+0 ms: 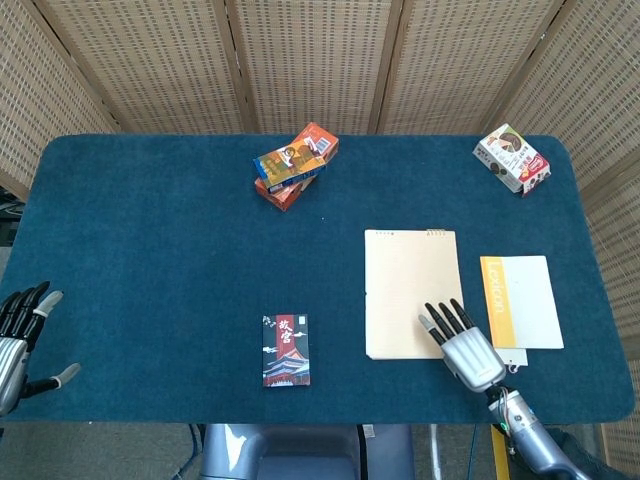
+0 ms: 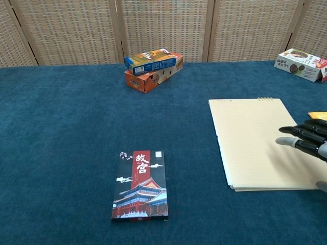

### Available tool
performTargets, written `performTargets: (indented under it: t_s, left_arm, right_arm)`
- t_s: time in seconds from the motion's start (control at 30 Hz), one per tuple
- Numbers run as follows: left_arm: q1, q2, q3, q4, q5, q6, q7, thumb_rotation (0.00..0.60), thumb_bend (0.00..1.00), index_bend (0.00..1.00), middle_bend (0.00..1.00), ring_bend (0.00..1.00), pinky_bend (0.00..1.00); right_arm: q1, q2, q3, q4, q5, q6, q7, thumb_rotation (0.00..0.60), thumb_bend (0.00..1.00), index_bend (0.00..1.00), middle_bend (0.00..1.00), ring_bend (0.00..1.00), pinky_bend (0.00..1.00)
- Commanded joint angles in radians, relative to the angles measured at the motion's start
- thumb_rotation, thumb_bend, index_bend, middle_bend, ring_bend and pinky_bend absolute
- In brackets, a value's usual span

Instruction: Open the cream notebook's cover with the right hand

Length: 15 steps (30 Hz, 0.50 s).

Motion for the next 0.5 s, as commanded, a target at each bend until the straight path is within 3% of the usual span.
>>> performTargets:
  t_s: [0.03,0.5]
  left_arm:
    - [-0.001,0.0,0.0,0.0,0.0,-0.003,0.001,0.6,0.0,0.0,0.0,0.0,0.0]
    - [-0.001,-0.001,0.0,-0.001,-0.002,-0.005,0.004,0.6,0.0,0.0,0.0,0.0,0.0]
  right_arm:
    - [-0.001,-0.002,-0.009,-0.001,-0.007,0.007,-0.009,0.6,0.41,0.04,0.0,0.0,0.0]
    - [0.007,-0.033,-0.027,0.016,0.0,0.001,-0.034,0.6,0.41,0.04,0.0,0.0,0.0]
